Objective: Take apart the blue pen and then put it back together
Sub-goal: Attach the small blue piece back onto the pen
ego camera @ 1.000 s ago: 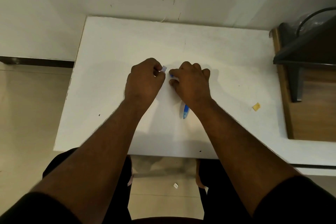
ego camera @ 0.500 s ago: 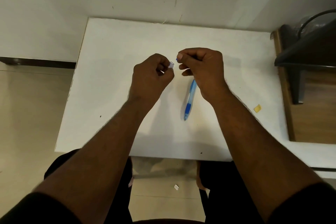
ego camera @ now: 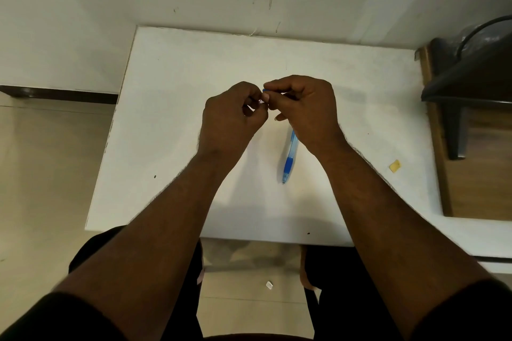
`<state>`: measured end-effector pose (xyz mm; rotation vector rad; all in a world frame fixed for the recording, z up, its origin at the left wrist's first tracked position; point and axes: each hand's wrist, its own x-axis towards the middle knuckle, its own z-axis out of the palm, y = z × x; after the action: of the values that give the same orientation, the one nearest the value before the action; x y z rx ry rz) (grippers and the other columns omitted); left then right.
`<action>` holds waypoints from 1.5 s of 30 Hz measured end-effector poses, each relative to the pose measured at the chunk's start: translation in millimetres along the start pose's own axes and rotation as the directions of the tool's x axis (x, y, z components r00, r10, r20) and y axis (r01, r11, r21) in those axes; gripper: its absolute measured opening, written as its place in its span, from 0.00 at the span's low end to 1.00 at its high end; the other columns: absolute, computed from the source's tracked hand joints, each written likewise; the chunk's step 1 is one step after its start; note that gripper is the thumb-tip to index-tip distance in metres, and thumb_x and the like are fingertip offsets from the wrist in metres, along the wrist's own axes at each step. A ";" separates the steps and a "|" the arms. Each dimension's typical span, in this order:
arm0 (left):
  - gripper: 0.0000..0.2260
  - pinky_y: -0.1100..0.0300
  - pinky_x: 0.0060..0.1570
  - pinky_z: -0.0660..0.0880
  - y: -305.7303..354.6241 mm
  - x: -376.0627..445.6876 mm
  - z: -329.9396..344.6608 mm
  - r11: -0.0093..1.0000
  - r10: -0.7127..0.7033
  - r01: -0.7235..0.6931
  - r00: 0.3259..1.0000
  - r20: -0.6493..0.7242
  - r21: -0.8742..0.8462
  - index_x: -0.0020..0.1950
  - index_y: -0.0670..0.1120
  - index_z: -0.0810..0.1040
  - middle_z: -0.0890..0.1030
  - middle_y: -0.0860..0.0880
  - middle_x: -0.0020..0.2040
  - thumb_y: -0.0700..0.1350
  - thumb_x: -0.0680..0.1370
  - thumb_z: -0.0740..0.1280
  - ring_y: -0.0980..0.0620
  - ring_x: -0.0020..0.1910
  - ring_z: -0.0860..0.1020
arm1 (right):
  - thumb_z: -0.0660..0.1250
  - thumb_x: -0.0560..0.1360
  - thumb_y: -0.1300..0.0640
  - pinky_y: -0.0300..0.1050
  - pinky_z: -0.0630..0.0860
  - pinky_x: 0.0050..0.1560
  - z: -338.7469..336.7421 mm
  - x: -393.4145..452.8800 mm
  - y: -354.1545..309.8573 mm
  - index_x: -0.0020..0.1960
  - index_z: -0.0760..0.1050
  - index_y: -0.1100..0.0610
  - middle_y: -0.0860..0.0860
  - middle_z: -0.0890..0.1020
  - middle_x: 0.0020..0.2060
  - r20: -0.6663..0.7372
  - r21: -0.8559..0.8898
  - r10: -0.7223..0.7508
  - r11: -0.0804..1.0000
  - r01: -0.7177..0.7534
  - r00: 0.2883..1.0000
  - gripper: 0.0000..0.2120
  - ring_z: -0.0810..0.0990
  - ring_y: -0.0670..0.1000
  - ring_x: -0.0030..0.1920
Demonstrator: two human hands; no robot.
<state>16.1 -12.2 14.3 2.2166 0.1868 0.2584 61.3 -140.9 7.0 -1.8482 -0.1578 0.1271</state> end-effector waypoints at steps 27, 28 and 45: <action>0.06 0.66 0.43 0.75 -1.4 0.1 1.2 1.000 -0.002 0.001 1.000 0.016 0.026 0.49 0.42 0.81 0.83 0.49 0.42 0.44 0.75 0.69 0.53 0.39 0.80 | 0.71 0.72 0.61 0.44 0.82 0.48 -5.4 0.7 7.5 0.52 0.83 0.59 0.46 0.83 0.42 0.030 -0.143 -0.130 0.981 0.133 0.991 0.09 0.83 0.45 0.40; 0.07 0.62 0.45 0.77 -1.7 0.0 1.5 0.999 0.011 -0.012 1.000 0.025 0.040 0.50 0.42 0.81 0.84 0.48 0.43 0.43 0.74 0.69 0.51 0.40 0.81 | 0.71 0.72 0.61 0.42 0.81 0.49 -5.9 0.0 6.8 0.51 0.83 0.59 0.45 0.83 0.41 0.036 -0.157 -0.143 0.977 0.147 0.989 0.09 0.82 0.42 0.40; 0.07 0.54 0.44 0.79 -2.0 0.0 1.3 0.998 0.028 -0.028 1.000 0.003 0.053 0.46 0.43 0.81 0.84 0.47 0.40 0.46 0.75 0.68 0.49 0.38 0.81 | 0.71 0.72 0.62 0.50 0.83 0.44 -2.2 0.5 7.1 0.44 0.82 0.62 0.53 0.83 0.37 -0.039 -0.041 -0.053 0.998 0.052 0.998 0.03 0.84 0.55 0.40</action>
<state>16.3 -11.9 11.9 2.2732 0.1639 0.2693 62.4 -144.8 0.8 -1.8833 -0.1822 0.0507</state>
